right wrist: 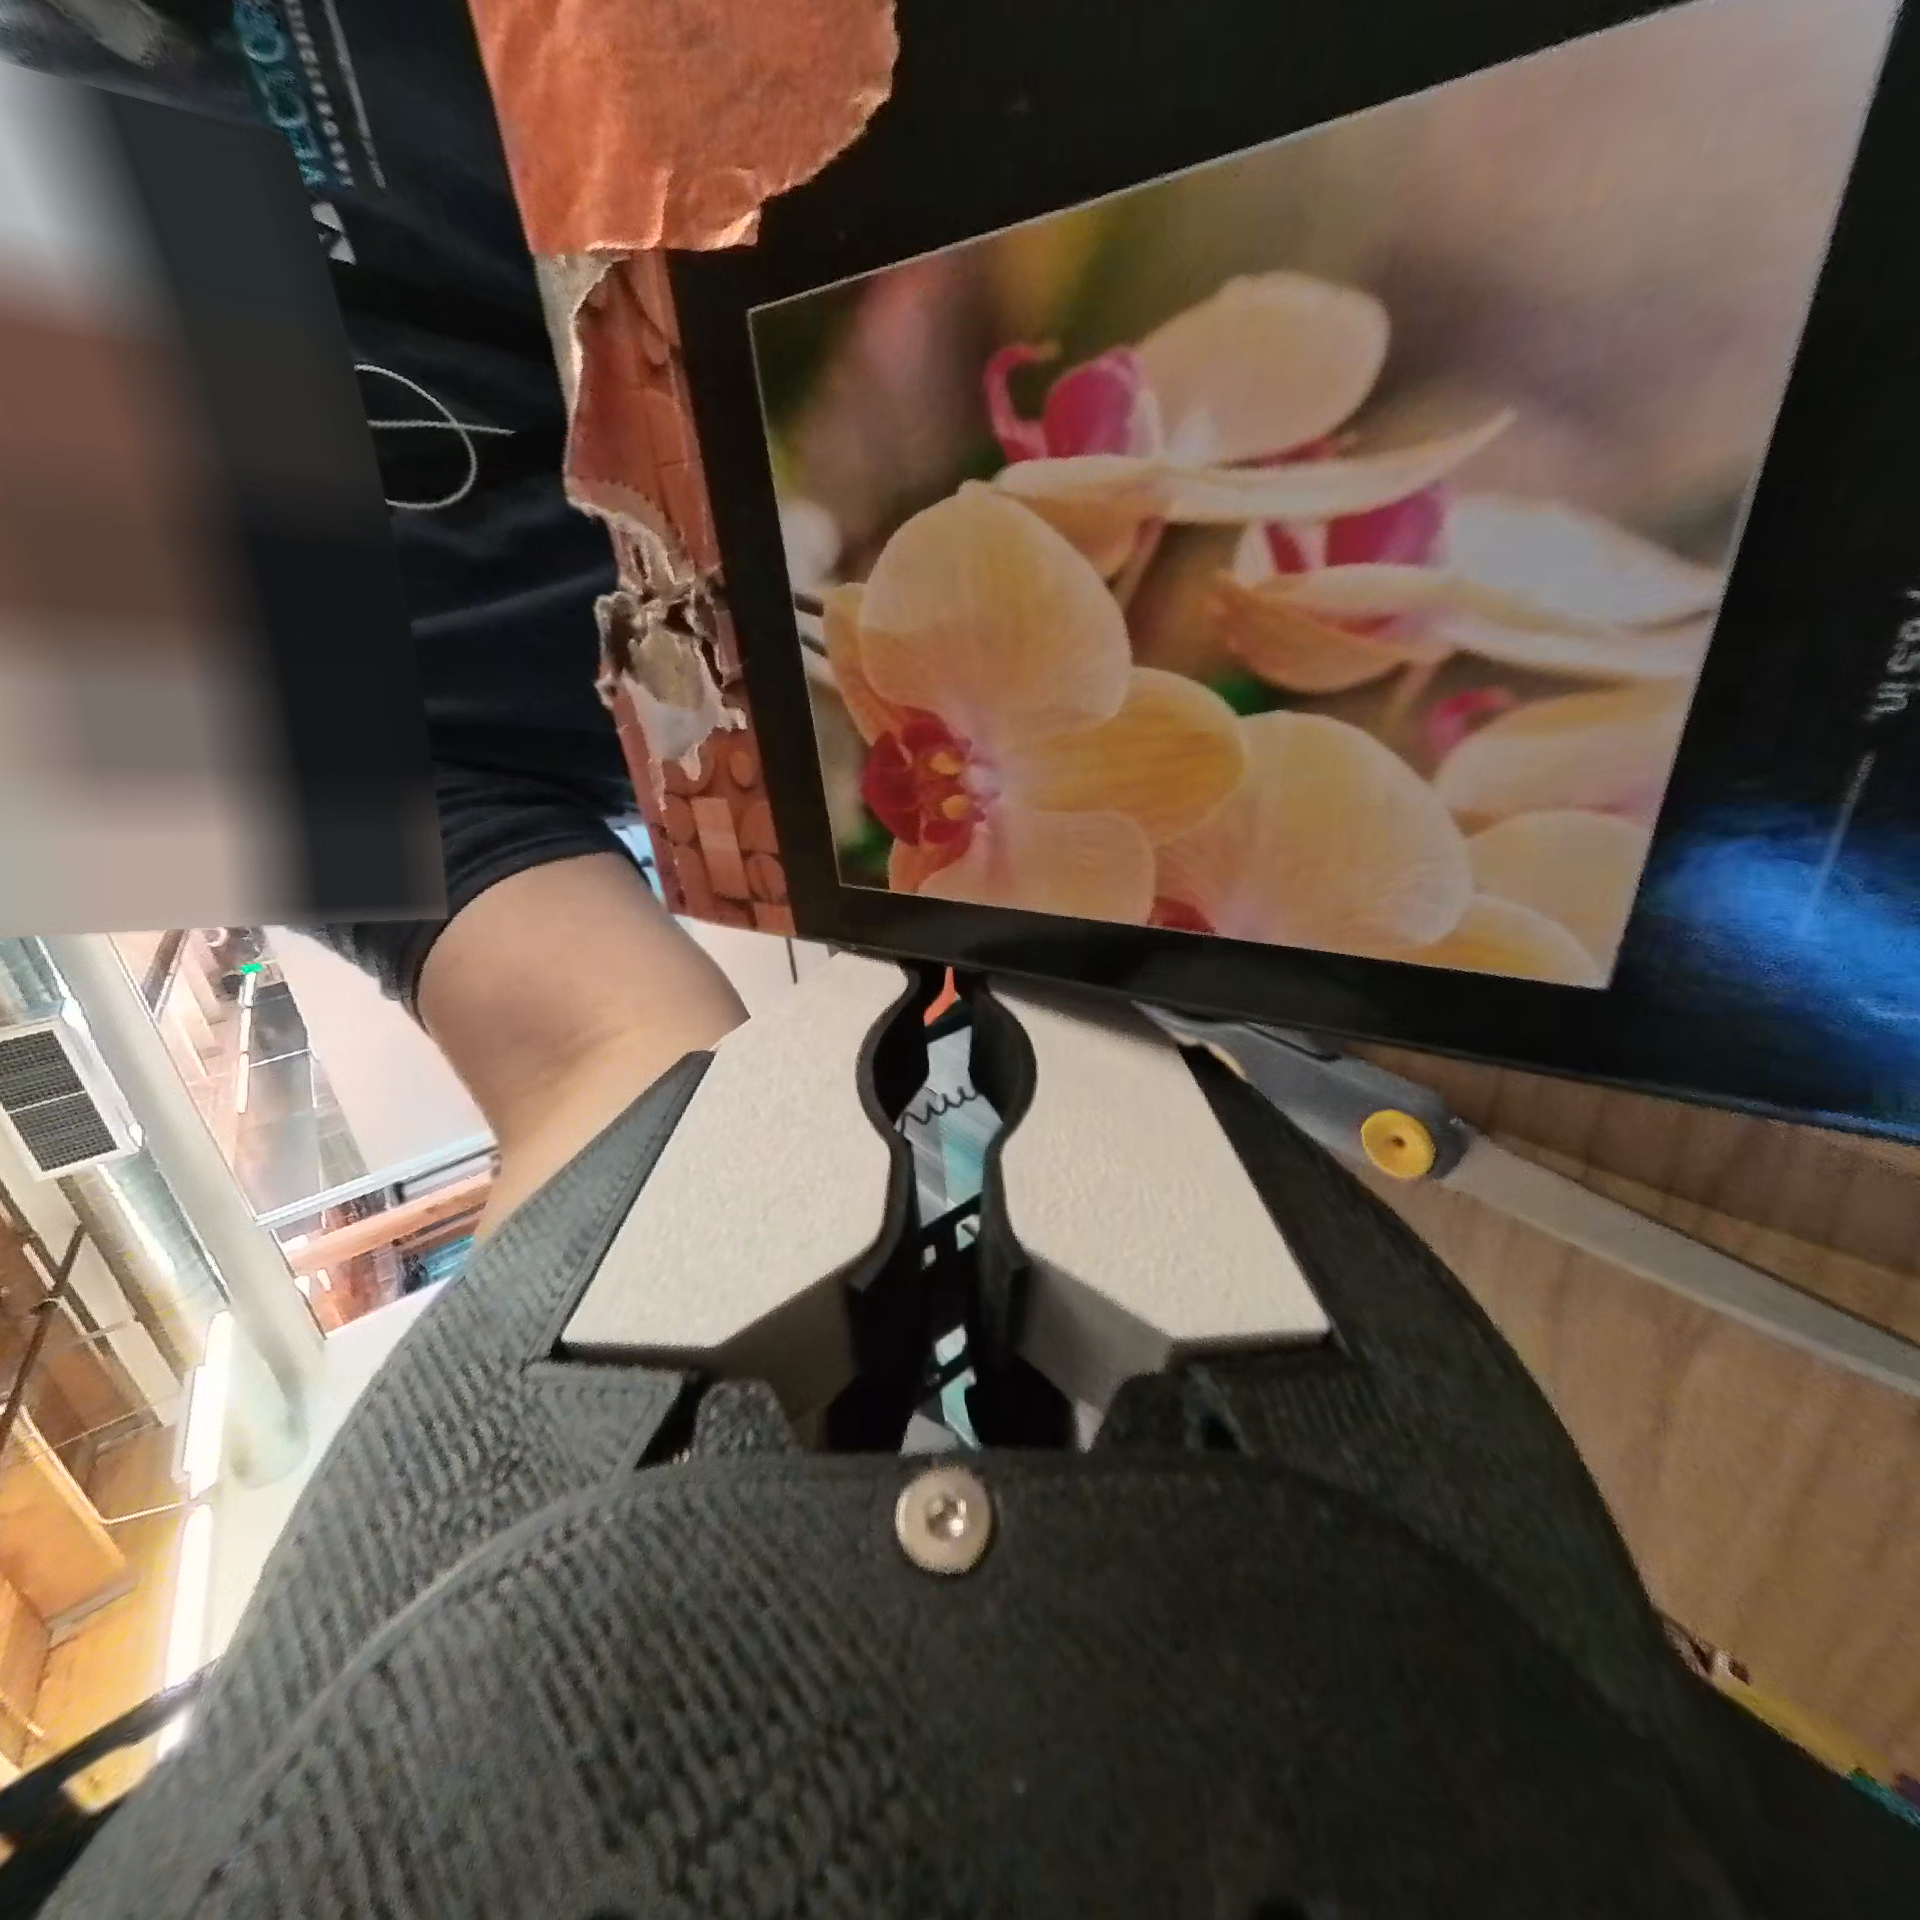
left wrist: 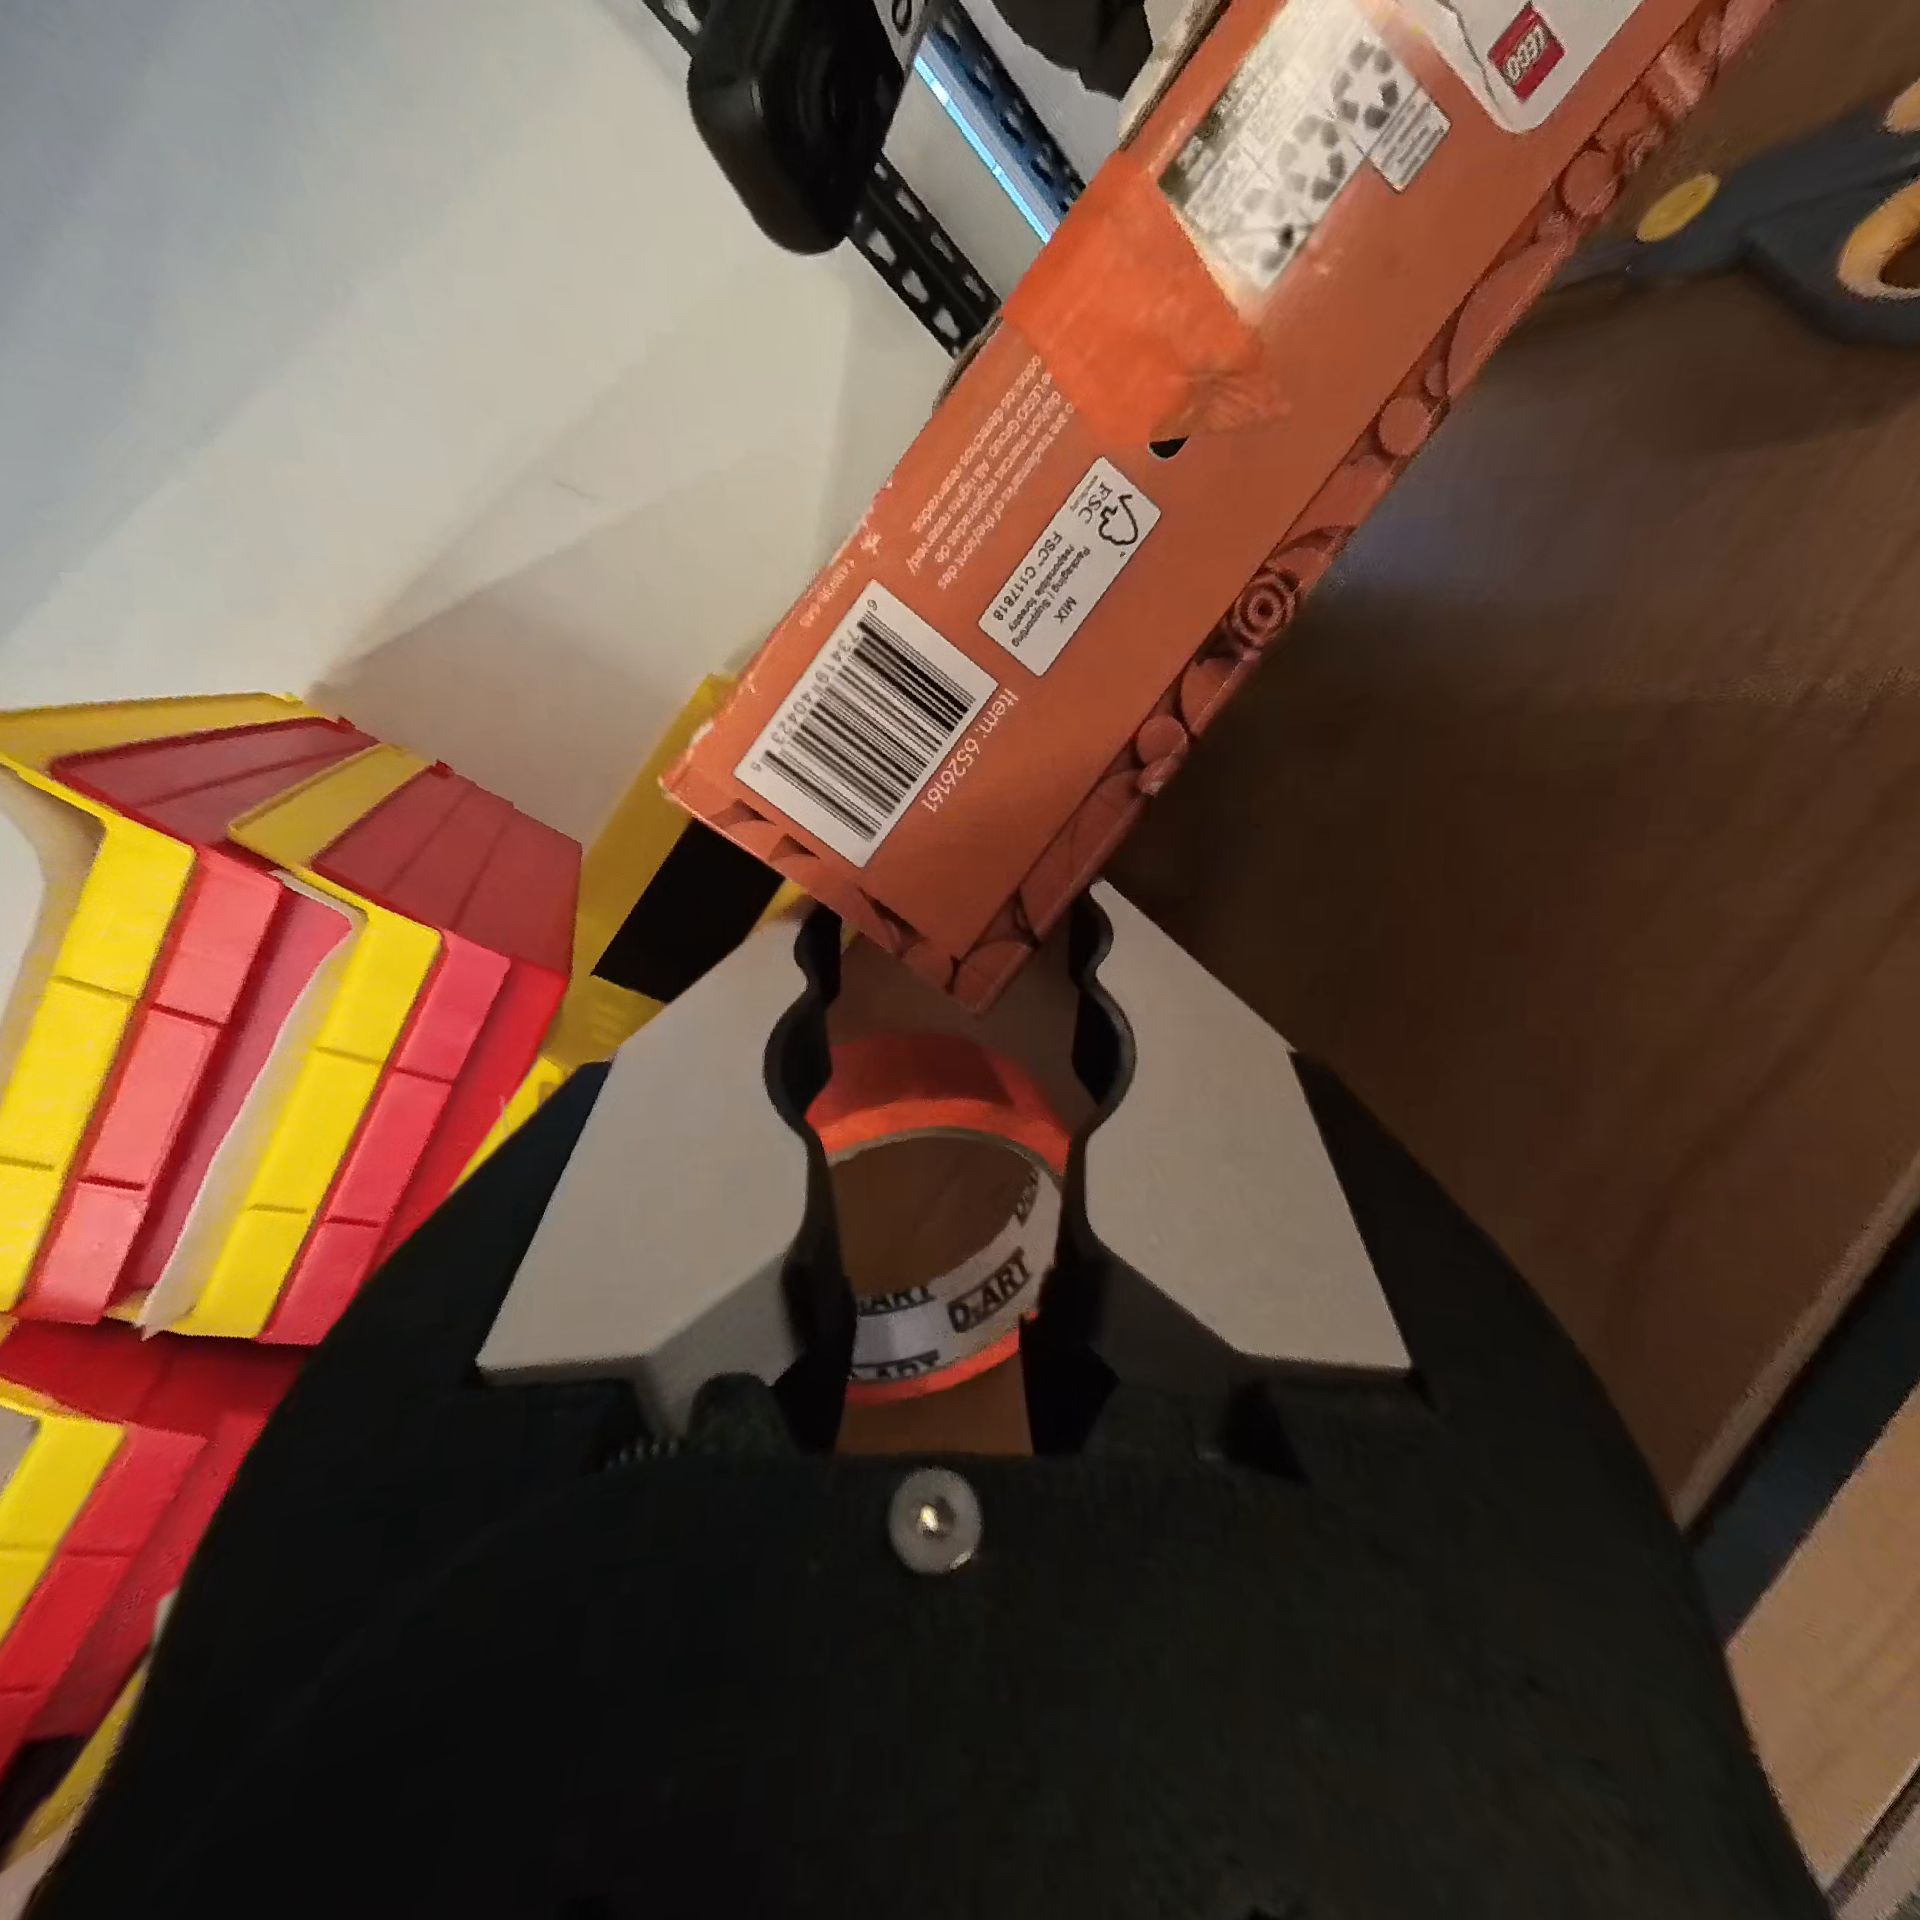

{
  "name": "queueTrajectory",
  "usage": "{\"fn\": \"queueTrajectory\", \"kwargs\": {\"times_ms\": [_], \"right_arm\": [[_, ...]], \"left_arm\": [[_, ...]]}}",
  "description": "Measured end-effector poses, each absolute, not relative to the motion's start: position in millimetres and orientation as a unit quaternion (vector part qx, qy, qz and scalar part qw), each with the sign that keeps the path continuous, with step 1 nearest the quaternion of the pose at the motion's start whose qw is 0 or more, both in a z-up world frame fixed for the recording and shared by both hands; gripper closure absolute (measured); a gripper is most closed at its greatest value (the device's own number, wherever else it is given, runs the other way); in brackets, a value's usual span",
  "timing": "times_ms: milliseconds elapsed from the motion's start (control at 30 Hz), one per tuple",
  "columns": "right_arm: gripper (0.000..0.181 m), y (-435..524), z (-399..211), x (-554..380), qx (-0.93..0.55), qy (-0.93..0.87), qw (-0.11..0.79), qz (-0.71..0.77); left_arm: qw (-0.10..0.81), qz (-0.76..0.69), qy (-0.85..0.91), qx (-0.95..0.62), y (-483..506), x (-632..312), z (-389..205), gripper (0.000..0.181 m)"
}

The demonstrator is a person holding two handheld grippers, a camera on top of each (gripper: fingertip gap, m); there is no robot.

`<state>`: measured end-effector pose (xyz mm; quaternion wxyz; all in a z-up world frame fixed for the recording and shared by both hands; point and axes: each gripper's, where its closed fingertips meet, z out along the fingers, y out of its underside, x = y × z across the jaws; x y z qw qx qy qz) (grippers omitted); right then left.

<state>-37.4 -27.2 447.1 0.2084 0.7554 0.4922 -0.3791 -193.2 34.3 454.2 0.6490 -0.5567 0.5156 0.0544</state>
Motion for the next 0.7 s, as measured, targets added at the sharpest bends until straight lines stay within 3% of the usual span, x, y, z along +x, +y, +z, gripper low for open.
{"fn": "queueTrajectory", "kwargs": {"times_ms": [333, 700], "right_arm": [[0.181, -1, 487, -35, 0.767, 0.51, 0.18, -0.344], [0.181, 57, 528, -24, 0.789, 0.493, 0.142, -0.338]], "left_arm": [[0.64, 0.032, 0.508, -0.576, 49, -193, 501, 0.14], [0.559, -0.015, 0.513, -0.651, 100, -185, 541, 0.139]]}}
